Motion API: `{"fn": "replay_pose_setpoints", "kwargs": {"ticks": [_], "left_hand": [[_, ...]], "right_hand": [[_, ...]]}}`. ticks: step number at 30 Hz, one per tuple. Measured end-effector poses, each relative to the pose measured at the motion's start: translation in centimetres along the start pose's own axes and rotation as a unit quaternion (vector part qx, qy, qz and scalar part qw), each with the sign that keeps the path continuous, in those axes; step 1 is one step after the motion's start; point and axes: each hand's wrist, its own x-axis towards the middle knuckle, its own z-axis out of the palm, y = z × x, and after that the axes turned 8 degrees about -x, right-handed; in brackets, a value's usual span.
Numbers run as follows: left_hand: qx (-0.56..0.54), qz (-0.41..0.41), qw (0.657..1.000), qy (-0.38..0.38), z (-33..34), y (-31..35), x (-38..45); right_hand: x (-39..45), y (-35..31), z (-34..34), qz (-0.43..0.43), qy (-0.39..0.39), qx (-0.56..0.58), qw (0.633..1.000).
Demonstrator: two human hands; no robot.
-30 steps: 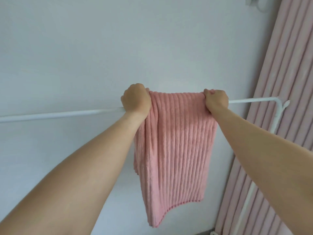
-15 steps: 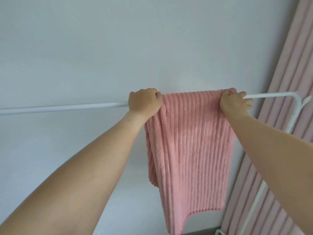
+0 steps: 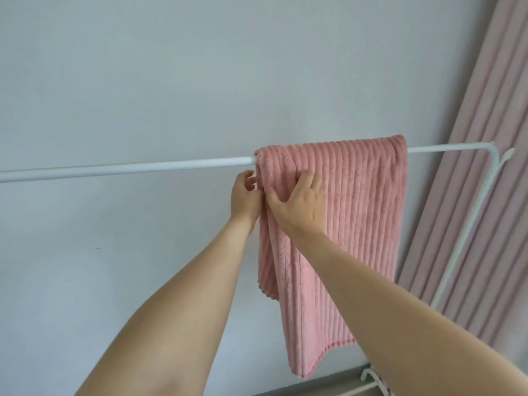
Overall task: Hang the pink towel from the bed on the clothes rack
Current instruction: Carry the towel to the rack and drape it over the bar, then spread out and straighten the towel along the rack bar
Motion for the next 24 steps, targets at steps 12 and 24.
{"fn": "replay_pose_setpoints", "kwargs": {"ticks": [12,24], "left_hand": [[0.228,0.105,0.957,-0.143,-0.7,0.6,1.7],[0.146,-0.051,0.949,-0.276,-1.8,-2.0,0.6]], "right_hand": [[0.8,0.9,-2.4,0.061,-0.002,-0.13,0.99],[6.7,-4.2,-5.7,-0.23,-0.025,-0.207,0.951]]}}
